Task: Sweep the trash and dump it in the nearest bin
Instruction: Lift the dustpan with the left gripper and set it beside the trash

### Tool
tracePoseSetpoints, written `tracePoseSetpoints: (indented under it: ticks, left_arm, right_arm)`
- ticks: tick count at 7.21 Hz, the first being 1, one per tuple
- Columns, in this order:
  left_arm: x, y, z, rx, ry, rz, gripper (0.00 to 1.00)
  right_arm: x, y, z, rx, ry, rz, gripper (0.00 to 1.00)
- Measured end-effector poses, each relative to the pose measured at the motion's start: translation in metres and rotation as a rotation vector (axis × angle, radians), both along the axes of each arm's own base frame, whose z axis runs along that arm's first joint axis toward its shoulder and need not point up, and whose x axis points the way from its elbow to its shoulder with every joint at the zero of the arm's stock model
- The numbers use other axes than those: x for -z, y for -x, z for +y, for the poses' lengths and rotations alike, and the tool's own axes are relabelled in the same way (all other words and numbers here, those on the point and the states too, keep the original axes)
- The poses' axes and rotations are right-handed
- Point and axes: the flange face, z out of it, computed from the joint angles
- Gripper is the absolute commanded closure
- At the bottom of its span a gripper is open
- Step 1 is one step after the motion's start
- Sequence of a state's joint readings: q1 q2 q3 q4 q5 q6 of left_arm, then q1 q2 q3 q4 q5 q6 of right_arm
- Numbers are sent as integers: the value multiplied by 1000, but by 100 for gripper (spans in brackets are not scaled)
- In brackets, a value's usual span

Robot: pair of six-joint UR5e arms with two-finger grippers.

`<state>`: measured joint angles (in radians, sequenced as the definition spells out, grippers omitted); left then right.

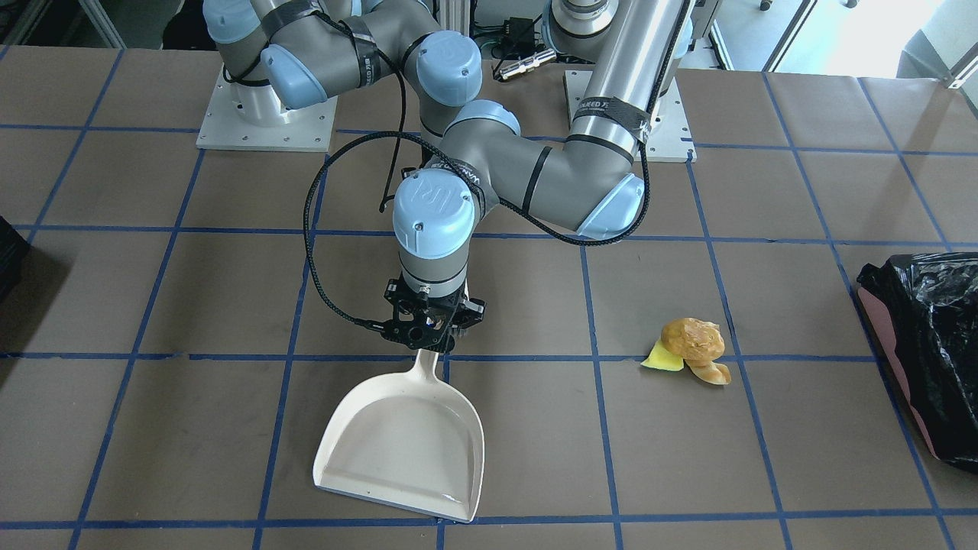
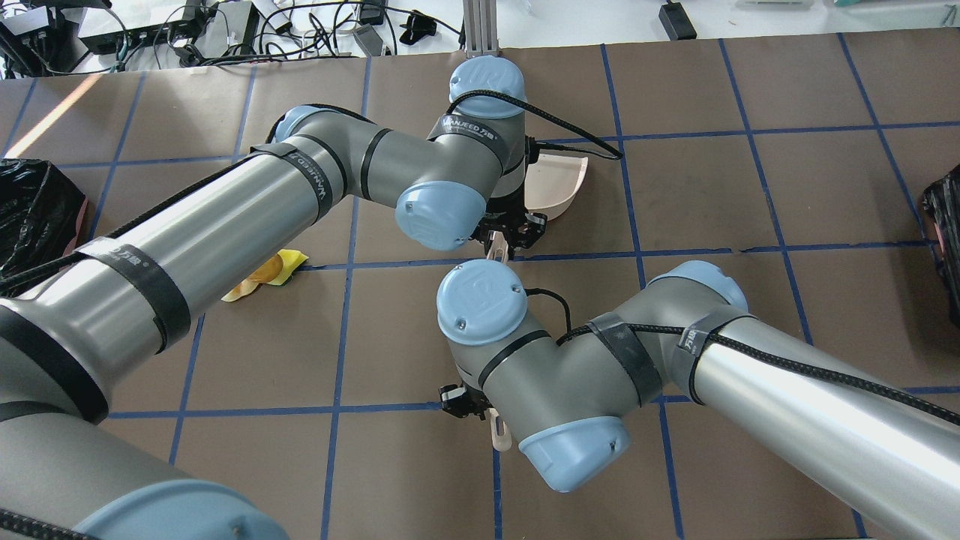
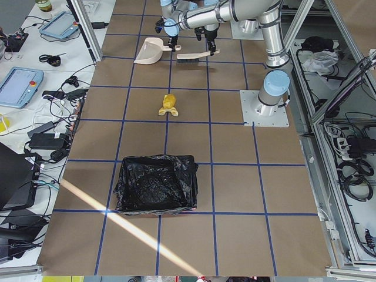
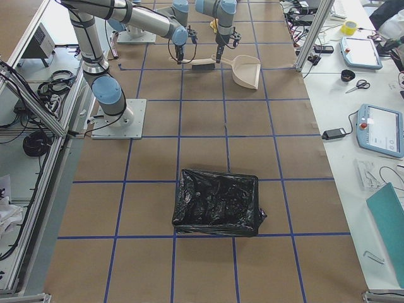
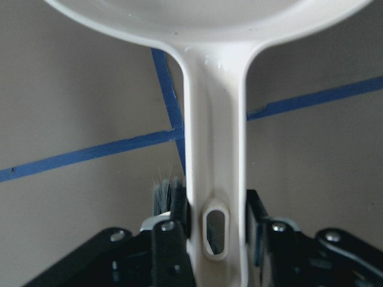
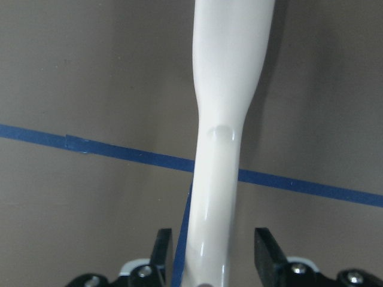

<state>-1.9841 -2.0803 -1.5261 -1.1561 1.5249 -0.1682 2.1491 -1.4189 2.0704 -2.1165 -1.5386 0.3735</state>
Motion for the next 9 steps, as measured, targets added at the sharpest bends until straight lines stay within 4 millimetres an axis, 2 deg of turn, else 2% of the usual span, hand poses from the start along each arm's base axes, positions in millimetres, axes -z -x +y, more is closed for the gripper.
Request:
tracePoseSetpoints:
  ticks: [1, 2, 3, 4, 5, 6, 7, 8, 9]
  left_arm:
    - [-18, -3, -5, 23, 33, 9, 100]
    - [-42, -14, -21, 54, 80, 14, 100]
    - [-65, -41, -46, 79, 122, 11, 100]
    - [-89, -83, -71, 101, 144, 5, 100]
    - [-111, -138, -91, 126, 144, -4, 100]
    - [-132, -205, -104, 159, 132, -14, 100]
    - [-150, -279, -109, 202, 110, -19, 100]
    - [-163, -351, -105, 254, 85, -19, 100]
    - [-169, -412, -95, 321, 57, -17, 100]
  right_arm:
    - [0, 0, 0, -2, -1, 0, 79]
    - [0, 0, 0, -4, -1, 0, 96]
    - [-1, 0, -1, -6, 0, 0, 100]
    - [-2, 0, -1, -4, 1, -1, 100]
    - [-4, -1, -1, 0, 4, -2, 100]
    - [-7, -1, -1, 8, 11, -4, 100]
    - [-13, -3, -2, 30, 22, -8, 100]
    - [-23, -9, -3, 84, 40, -13, 100]
    - [-35, -19, -2, 167, 62, -18, 100]
